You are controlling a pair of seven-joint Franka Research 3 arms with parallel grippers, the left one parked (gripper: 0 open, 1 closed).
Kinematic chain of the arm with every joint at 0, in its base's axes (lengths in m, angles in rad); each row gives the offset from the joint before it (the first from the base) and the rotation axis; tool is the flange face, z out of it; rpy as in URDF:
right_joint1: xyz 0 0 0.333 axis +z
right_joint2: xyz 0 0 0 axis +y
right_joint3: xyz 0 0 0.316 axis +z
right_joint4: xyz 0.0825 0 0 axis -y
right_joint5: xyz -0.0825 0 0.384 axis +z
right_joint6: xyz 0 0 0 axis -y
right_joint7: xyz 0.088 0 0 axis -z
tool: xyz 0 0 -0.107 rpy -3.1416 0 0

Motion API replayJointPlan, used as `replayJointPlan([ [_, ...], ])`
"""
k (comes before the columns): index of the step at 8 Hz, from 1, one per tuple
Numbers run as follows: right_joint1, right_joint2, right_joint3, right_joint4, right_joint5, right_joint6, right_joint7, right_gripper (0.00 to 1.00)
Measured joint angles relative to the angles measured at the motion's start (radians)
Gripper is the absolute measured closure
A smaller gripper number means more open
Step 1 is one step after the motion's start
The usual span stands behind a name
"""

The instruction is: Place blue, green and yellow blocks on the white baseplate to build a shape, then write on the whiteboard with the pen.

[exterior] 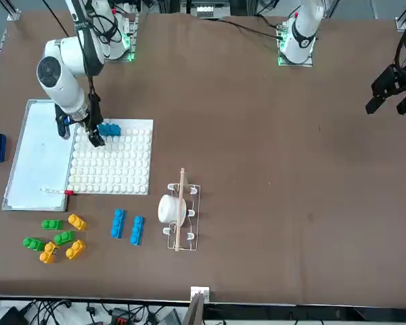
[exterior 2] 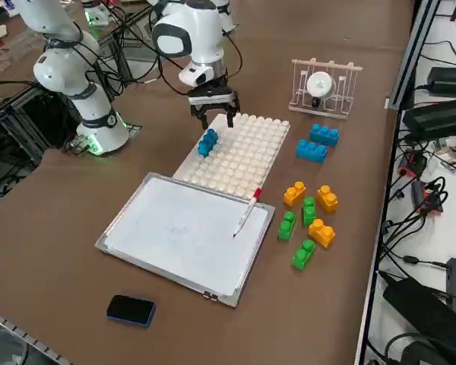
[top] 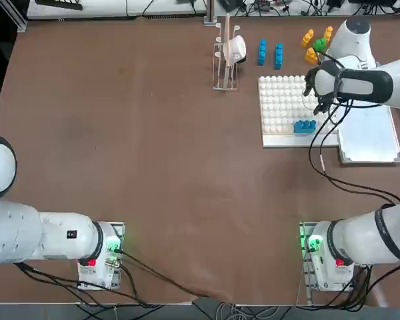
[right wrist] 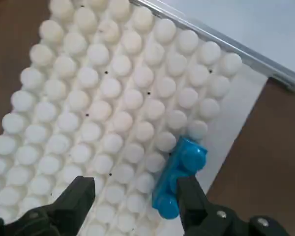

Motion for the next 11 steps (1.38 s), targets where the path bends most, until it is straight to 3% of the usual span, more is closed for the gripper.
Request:
replayJointPlan([
  [2,-0.006,0.032,-0.007,0.091,-0.002,-0.017,-0.209,0.0],
  [6,0.001,0.252,0.001,0.421,-0.005,-0.132,-0.599,0.0],
  [11,0.037,0.461,0.009,0.684,0.048,-0.136,-0.83,0.0],
])
